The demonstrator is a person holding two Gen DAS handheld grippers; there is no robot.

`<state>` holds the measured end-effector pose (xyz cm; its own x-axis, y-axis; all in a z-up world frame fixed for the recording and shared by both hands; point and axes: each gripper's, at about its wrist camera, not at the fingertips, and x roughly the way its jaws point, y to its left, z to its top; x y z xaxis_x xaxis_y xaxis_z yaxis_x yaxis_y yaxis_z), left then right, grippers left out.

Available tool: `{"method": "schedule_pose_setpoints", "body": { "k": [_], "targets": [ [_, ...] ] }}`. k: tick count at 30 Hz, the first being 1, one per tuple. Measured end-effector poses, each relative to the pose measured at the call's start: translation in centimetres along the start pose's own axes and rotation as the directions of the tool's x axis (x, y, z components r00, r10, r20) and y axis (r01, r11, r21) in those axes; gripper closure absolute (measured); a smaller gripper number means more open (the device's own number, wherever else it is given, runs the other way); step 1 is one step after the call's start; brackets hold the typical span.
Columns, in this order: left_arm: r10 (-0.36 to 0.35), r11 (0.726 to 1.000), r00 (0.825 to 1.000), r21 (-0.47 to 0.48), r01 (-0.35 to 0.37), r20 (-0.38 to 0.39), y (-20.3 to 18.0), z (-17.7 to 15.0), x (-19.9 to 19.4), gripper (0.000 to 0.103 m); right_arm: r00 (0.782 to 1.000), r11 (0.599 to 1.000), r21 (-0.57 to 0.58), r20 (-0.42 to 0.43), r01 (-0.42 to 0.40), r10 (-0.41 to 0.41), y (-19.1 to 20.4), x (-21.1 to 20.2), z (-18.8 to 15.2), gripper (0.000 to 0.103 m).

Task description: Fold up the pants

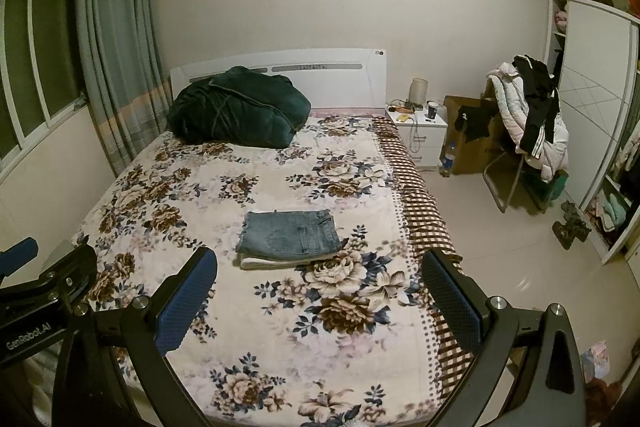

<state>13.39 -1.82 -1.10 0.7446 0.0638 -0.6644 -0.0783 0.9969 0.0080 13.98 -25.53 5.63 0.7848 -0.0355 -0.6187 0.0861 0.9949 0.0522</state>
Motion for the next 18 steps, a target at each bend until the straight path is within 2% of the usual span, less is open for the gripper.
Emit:
{"method": "schedule_pose_setpoints", "body": {
  "k": [18],
  "targets": [
    [0.012, 1.0, 1.0, -0.015, -0.012, 0.0, 0.55, -0.76, -1.14, 0.0, 1.0, 1.0, -0.003, -0.001, -0.003, 0.003, 0.67, -0.67, -0.43, 0.0]
  ]
}}
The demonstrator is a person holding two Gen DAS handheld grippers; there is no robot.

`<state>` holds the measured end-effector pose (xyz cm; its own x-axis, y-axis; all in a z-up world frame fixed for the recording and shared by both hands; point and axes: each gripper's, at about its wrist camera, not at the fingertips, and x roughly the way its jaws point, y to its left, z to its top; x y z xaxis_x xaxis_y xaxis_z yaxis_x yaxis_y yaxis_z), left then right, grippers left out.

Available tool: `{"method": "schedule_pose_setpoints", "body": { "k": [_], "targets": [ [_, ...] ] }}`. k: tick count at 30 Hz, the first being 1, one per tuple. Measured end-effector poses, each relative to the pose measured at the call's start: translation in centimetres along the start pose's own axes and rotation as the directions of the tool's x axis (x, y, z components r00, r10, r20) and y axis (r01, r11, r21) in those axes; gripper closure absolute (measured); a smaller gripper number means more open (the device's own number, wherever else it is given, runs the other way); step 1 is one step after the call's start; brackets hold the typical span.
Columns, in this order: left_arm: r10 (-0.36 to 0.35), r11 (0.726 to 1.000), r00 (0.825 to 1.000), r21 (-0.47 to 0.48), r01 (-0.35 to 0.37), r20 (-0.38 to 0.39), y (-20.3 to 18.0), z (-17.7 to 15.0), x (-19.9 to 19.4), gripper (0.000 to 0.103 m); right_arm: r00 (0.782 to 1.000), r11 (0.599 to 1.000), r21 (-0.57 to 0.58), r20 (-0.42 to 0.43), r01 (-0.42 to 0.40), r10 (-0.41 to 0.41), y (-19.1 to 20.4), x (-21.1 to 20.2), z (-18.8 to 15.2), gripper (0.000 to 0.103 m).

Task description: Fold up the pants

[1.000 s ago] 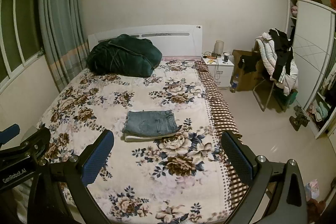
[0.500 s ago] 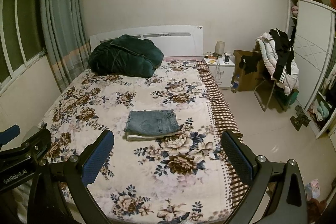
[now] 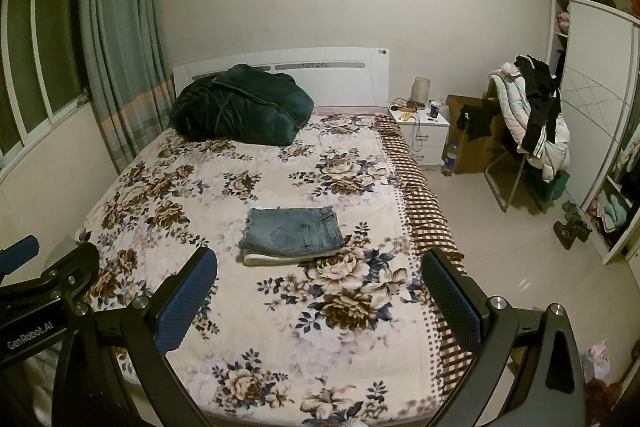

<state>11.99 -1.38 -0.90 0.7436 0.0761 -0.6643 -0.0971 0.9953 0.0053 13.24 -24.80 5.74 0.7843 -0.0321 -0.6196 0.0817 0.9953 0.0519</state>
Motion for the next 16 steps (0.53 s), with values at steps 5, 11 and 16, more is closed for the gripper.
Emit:
{"method": "schedule_pose_setpoints", "body": {
  "k": [5, 11, 16],
  "targets": [
    [-0.002, 1.0, 1.0, -0.004, 0.002, 0.004, -0.02, -0.21, -0.07, 0.0, 1.0, 1.0, -0.005, 0.001, 0.002, -0.002, 0.1, 0.07, -0.16, 0.0],
    [0.0, 1.0, 1.0, -0.005, 0.0, 0.006, -0.06, -0.29, -0.06, 0.0, 1.0, 1.0, -0.008, 0.007, 0.009, -0.009, 0.61, -0.46, -0.23, 0.0],
    [0.006, 1.0, 1.0, -0.015, -0.006, 0.02, 0.08, -0.02, -0.21, 0.0, 1.0, 1.0, -0.013, 0.009, 0.016, -0.016, 0.76, -0.7, -0.21, 0.0]
  ]
}}
